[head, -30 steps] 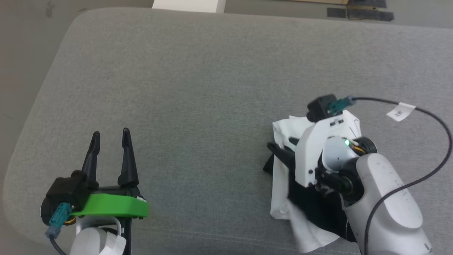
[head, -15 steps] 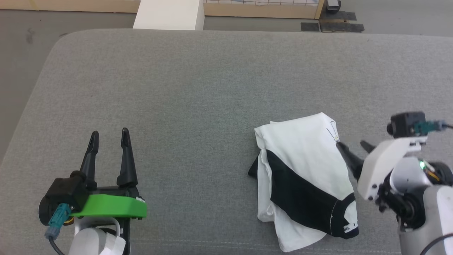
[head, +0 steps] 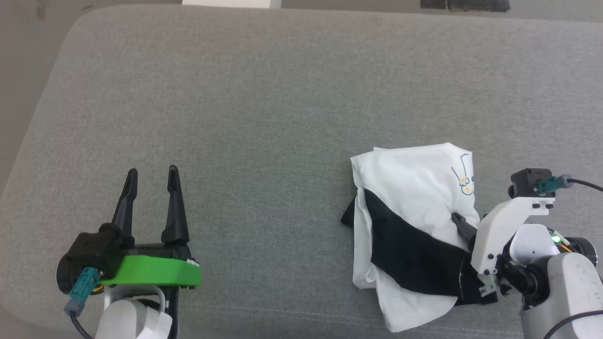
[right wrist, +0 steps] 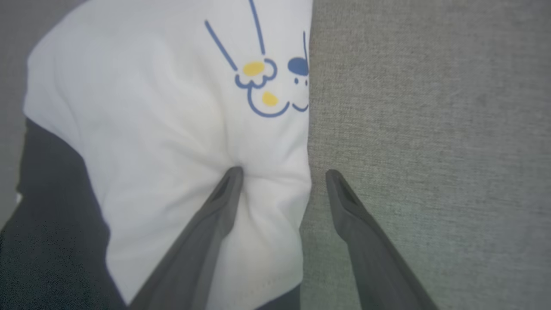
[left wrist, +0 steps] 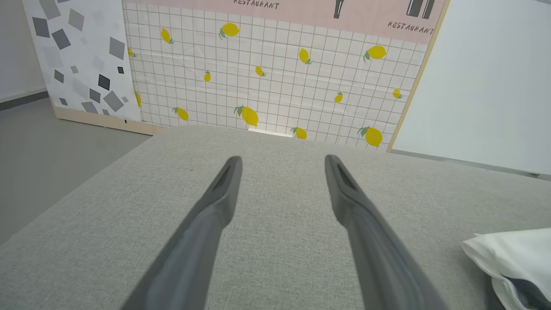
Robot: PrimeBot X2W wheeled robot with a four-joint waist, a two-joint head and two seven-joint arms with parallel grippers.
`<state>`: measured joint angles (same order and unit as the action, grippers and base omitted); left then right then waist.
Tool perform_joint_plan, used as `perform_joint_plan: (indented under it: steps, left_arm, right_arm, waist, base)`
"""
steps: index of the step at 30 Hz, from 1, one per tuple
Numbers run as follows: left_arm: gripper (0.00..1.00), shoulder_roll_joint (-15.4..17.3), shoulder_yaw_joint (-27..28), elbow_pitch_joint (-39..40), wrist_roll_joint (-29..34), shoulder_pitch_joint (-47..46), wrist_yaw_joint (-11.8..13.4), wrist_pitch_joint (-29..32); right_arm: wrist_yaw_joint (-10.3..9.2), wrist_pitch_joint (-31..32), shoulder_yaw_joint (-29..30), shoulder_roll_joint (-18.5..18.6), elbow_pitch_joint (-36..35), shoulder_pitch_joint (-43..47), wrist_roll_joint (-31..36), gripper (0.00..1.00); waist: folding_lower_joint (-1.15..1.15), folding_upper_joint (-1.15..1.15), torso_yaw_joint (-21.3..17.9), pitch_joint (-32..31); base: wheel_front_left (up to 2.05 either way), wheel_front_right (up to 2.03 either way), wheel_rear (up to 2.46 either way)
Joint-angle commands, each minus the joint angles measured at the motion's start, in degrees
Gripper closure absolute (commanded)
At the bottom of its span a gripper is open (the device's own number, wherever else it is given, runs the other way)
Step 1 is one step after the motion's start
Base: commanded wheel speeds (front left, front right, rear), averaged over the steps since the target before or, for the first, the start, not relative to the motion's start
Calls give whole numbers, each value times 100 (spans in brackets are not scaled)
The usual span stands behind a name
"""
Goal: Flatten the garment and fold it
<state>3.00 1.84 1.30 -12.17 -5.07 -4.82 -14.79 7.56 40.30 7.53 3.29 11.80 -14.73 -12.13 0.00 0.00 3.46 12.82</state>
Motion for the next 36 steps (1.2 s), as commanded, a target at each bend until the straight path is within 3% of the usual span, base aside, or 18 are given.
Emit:
perform_joint_plan:
  steps: [1,7,8,9,10,15,19,28,32,36]
  left_arm:
    - [0,-13,-21,15,-24,-100,21,-21]
    - [0,-13,-82,-25,-73,-212,50,-21]
    - [0,-13,-88,-36,-77,-226,52,-21]
    - [0,-13,-92,-49,-79,-239,53,-21]
    - [0,-13,-94,-58,-78,-246,52,-21]
    - [0,-13,-61,-103,-61,-231,35,-21]
    - [0,-13,-18,-97,-34,-188,10,-21]
    - [0,-7,-7,-116,84,-248,-75,-21]
    - [0,16,-97,-141,177,-458,-112,-21]
    - [0,54,-207,-112,286,-712,-131,-21]
  right_arm:
    - [-8,-29,-35,-30,138,-75,22,0]
    - [-8,-22,-55,-38,633,-165,72,0]
    - [-8,1,-55,-39,704,-180,50,8]
    - [-8,9,-49,-39,774,-204,1,78]
    - [-8,15,-70,-39,817,-221,-11,97]
    - [-8,1,-289,-4,791,-307,-130,100]
    - [-8,7,-689,262,566,-428,-247,100]
    - [-8,285,-1478,1216,326,-885,-624,100]
    - [-8,234,-1545,1542,507,-1217,-760,100]
    - [-8,64,-1403,1861,797,-1592,-789,100]
  waist:
    - [0,0,132,158]
    - [0,0,248,280]
    - [0,0,258,284]
    - [0,0,267,282]
    - [0,0,271,277]
    - [0,0,224,185]
    - [0,0,30,105]
    - [0,0,-1172,326]
    - [0,0,-1671,644]
    - [0,0,-1922,1044]
  base:
    - [0,0,0]
    - [0,0,0]
    - [0,0,0]
    - [0,0,0]
    - [0,0,0]
    - [0,0,0]
    - [0,0,0]
    - [0,0,0]
    - [0,0,0]
    - [0,0,0]
